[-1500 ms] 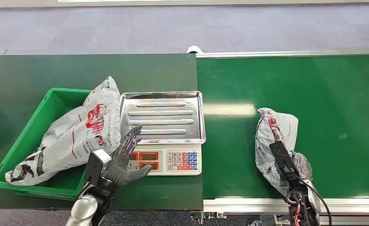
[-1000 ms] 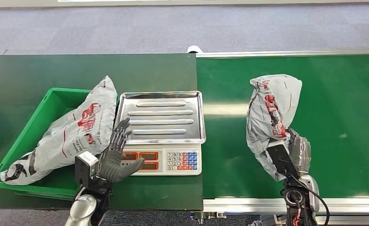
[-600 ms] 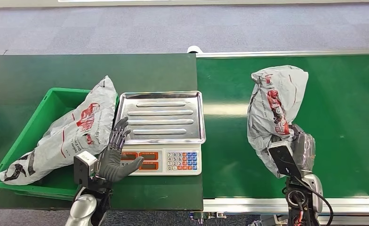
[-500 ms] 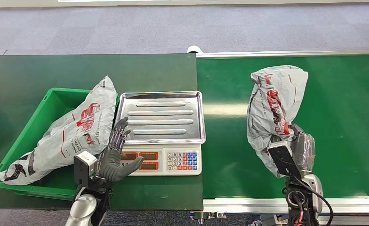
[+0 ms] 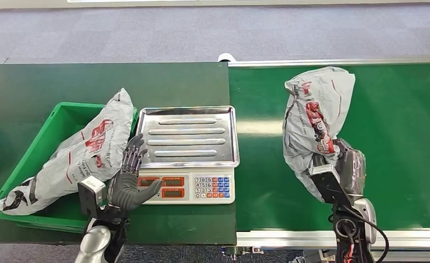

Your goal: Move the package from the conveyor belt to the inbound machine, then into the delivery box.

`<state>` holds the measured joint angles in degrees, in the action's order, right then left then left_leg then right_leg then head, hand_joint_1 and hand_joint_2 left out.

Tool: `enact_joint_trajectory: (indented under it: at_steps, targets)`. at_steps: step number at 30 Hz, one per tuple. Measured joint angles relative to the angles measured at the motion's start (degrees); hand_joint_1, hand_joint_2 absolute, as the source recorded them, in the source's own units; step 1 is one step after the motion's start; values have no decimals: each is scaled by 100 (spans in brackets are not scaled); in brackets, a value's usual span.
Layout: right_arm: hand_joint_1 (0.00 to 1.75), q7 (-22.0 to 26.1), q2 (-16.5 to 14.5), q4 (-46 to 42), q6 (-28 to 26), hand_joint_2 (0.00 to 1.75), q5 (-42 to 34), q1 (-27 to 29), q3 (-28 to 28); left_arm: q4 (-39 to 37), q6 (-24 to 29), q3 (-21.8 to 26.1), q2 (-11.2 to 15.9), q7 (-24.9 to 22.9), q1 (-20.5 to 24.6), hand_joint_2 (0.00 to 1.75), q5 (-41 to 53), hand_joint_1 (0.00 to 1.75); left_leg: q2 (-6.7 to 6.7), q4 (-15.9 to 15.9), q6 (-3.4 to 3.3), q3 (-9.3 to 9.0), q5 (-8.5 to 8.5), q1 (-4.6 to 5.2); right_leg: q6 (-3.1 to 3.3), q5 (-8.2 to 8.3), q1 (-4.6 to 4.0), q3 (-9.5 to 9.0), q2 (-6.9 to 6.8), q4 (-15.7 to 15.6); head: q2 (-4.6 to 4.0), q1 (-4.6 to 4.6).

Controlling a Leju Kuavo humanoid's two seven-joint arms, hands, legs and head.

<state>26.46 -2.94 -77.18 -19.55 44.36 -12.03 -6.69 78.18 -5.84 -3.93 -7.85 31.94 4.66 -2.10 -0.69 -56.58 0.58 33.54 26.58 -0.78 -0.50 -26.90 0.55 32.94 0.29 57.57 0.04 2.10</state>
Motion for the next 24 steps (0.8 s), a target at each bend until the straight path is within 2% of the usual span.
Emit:
enact_joint_trajectory:
  at_steps: [3,5,9,12,17,24]
  targets:
    - [175,5,159,-91,286,175,326,-419,380,-19,-2,-1,1,95,87,175,-183,0,4,1,0,2,-2,0,1,3,0,-3,4,2,0,-2]
    - [175,-43,236,94,661,175,929,-932,827,-51,-20,-3,5,210,183,175,-318,0,23,2,0,1,-3,0,3,12,-1,-4,22,4,0,-1]
    - [175,-167,167,1629,878,175,2144,-2372,2144,-127,-106,-39,8,232,442,175,-430,0,41,1,5,-13,-18,-5,6,27,-4,4,45,6,-1,1]
    - [175,-220,-30,2822,858,175,2408,-3135,3005,-199,-134,-105,1,185,568,175,-440,0,12,0,8,-11,-26,-9,7,26,-7,3,22,8,0,1]
    - [175,-210,-203,3891,847,175,2469,-3640,3750,-317,-136,-175,-1,178,631,175,-441,0,6,0,8,5,-24,-7,6,25,-5,9,14,8,0,-2]
    - [175,-229,-363,4584,954,175,2471,-3924,4209,-412,-136,-203,2,168,659,175,-441,0,7,0,6,10,-23,-1,5,25,-1,19,16,4,0,-1]
